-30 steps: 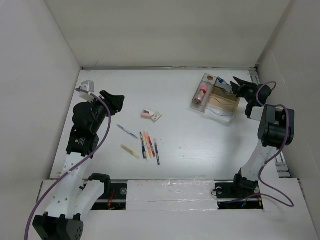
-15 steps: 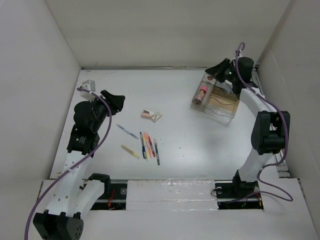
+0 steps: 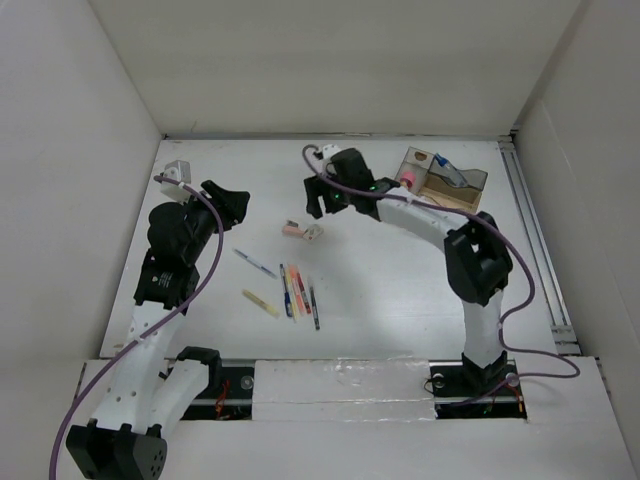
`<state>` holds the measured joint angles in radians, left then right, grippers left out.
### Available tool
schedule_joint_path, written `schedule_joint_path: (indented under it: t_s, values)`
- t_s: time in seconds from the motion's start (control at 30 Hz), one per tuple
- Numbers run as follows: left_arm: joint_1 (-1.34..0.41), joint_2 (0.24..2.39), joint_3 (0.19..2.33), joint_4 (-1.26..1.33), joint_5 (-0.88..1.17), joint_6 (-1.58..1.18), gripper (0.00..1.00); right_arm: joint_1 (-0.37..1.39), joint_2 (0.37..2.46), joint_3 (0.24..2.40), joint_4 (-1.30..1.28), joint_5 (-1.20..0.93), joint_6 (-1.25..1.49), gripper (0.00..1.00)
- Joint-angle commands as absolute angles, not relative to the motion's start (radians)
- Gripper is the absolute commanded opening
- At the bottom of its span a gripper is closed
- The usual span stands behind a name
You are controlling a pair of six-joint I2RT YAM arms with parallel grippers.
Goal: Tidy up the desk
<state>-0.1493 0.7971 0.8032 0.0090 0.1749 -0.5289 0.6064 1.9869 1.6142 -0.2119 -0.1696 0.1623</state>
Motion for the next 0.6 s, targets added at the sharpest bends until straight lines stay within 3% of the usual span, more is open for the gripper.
schedule_joint_path:
  t_s: [0.0,0.2,0.57]
  values:
    - [-0.15,0.778,0.838,0.032,0.17,-0.514,0.43,0.681,1.983,1.625,-0.267,0.098,0.019,0.78]
    - [-0.15,0.782,0.836,0.035,0.178,-0.515,0.43,0.713,1.96,1.456,-0.184,0.088,-0.02,0.79]
    - [-0.15,0.784,0.836,0.035,0.176,-0.514,0.43,0.724,2.085,1.519,-0.212,0.008,-0.103,0.85]
